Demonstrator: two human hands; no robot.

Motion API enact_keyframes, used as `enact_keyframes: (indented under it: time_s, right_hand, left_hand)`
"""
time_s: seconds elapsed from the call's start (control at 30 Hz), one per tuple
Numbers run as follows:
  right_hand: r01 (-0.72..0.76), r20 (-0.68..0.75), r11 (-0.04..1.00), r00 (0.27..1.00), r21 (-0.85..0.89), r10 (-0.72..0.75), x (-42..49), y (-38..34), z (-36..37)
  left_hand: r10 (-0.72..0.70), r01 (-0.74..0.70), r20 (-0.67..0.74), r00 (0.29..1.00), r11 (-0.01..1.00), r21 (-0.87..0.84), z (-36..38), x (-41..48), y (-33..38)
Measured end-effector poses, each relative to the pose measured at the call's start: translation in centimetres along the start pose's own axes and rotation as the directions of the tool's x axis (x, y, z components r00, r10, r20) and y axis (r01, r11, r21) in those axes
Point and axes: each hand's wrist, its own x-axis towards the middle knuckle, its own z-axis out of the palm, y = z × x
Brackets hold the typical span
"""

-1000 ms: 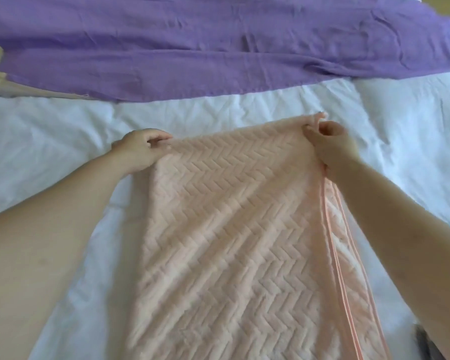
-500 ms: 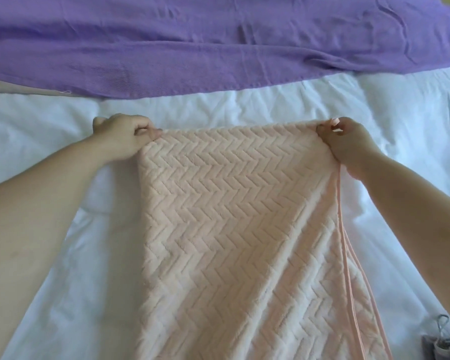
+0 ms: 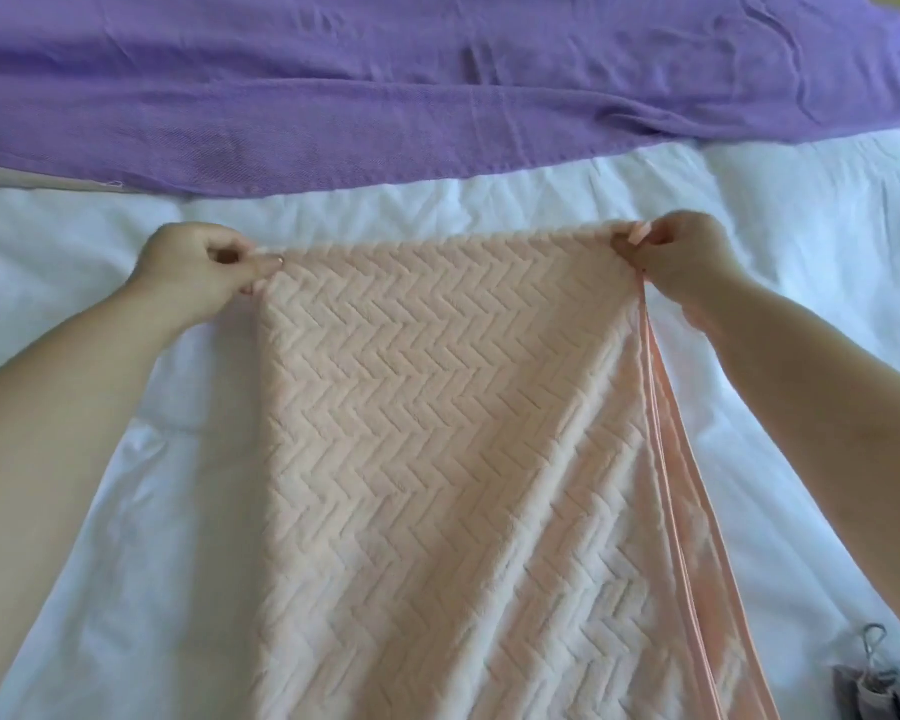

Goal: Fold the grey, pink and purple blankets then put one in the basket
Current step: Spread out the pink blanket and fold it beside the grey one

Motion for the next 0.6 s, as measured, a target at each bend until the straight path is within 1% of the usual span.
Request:
enact_keyframes:
  time_s: [0.03, 0.07, 0.1, 0.13, 0.2, 0.23, 0.3, 0.37, 0.43, 0.47, 0.53, 0.6]
  right_hand:
    - [0.034, -0.045, 0.999, 0.998, -0.035, -0.036, 0.2, -0.4, 0.5]
    - [0.054, -0.074, 0.994, 0.995, -0.092, -0.061, 0.1, -0.6, 1.0]
    - [0.056, -0.089, 0.988, 0.994, -0.141, -0.069, -0.1, -0.6, 1.7]
    - [0.044, -0.09, 0.987, 0.994, -0.151, -0.058, -0.6, -0.2, 2.3]
    - [0.009, -0.092, 0.996, 0.996, -0.092, -0.017, -2.8, 0.9, 2.9]
    - [0.015, -0.116, 0.998, 0.993, -0.062, -0.022, -4.3, 1.3, 2.7]
    - [0.083, -0.176, 0.997, 0.981, -0.006, -0.083, -7.8, 2.2, 1.7]
    - [0.077, -0.171, 0.997, 0.983, 0.015, -0.073, -11.3, 3.3, 0.6]
    - [-0.003, -0.092, 1.0, 0.996, 0.019, 0.005, -14.9, 4.7, 0.0]
    - [-0.05, -0.062, 0.998, 0.997, 0.033, 0.052, -16.6, 5.6, -0.3]
    - [-0.133, -0.047, 0.989, 0.989, 0.068, 0.137, -19.9, 7.2, -0.8]
    - [-0.196, -0.013, 0.977, 0.98, 0.082, 0.198, -22.5, 8.6, -1.0]
  left_hand:
    - [0.006, -0.005, -0.076, 0.997, 1.0, 0.016, 0.2, 0.0, 0.3]
    - [0.014, -0.005, -0.122, 0.992, 0.997, 0.075, 0.7, 0.0, 0.5]
    - [0.03, -0.008, -0.15, 0.988, 0.989, 0.146, 1.5, -0.1, 0.7]
    - [0.045, -0.011, -0.166, 0.985, 0.979, 0.205, 2.3, -0.5, 0.7]
    - [0.082, -0.029, -0.189, 0.979, 0.962, 0.271, 3.6, -2.0, 0.9]
    - [0.109, -0.042, -0.205, 0.973, 0.951, 0.305, 4.0, -3.2, 1.0]
    - [0.211, -0.114, -0.223, 0.952, 0.917, 0.383, 4.3, -6.1, 1.4]
    - [0.357, -0.264, -0.146, 0.923, 0.86, 0.437, 4.9, -9.7, 1.9]
    - [0.415, -0.361, -0.017, 0.91, 0.811, 0.46, 5.9, -13.8, 1.9]
    - [0.407, -0.378, 0.043, 0.912, 0.797, 0.471, 6.5, -15.8, 1.9]
    - [0.35, -0.371, 0.138, 0.926, 0.786, 0.495, 7.5, -19.1, 1.5]
    - [0.314, -0.368, 0.192, 0.93, 0.772, 0.518, 8.0, -21.5, 1.1]
